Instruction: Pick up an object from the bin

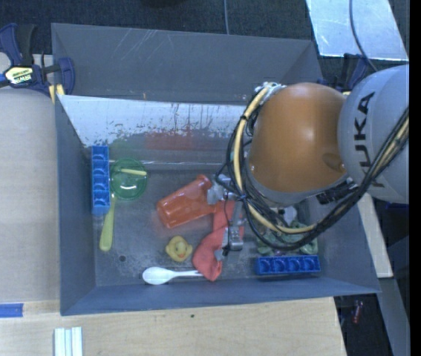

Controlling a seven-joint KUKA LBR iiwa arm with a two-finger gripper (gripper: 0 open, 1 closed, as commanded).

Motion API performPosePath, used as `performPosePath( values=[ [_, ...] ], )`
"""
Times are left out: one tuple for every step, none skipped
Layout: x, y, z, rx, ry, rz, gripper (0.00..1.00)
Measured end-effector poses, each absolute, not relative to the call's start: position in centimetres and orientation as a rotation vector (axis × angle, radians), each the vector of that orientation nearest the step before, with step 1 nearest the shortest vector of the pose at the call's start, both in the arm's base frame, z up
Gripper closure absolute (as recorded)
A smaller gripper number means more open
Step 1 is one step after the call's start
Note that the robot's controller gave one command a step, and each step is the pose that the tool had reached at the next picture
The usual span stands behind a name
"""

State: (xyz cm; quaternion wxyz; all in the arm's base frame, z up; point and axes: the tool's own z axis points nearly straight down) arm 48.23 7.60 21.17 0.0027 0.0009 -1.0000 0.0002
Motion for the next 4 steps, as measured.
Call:
performPosePath(
  values=[
    [48.4, 7.6, 21.6, 0.000, -3.145, -0.001, 0.00],
    [49.8, 3.4, 14.8, 0.032, -3.151, -0.001, 0.00],
    [50.8, 5.9, 10.9, 0.007, -3.151, -0.002, 0.00],
    [51.1, 2.2, 8.3, 0.070, -3.148, -0.002, 0.00]
  ],
)
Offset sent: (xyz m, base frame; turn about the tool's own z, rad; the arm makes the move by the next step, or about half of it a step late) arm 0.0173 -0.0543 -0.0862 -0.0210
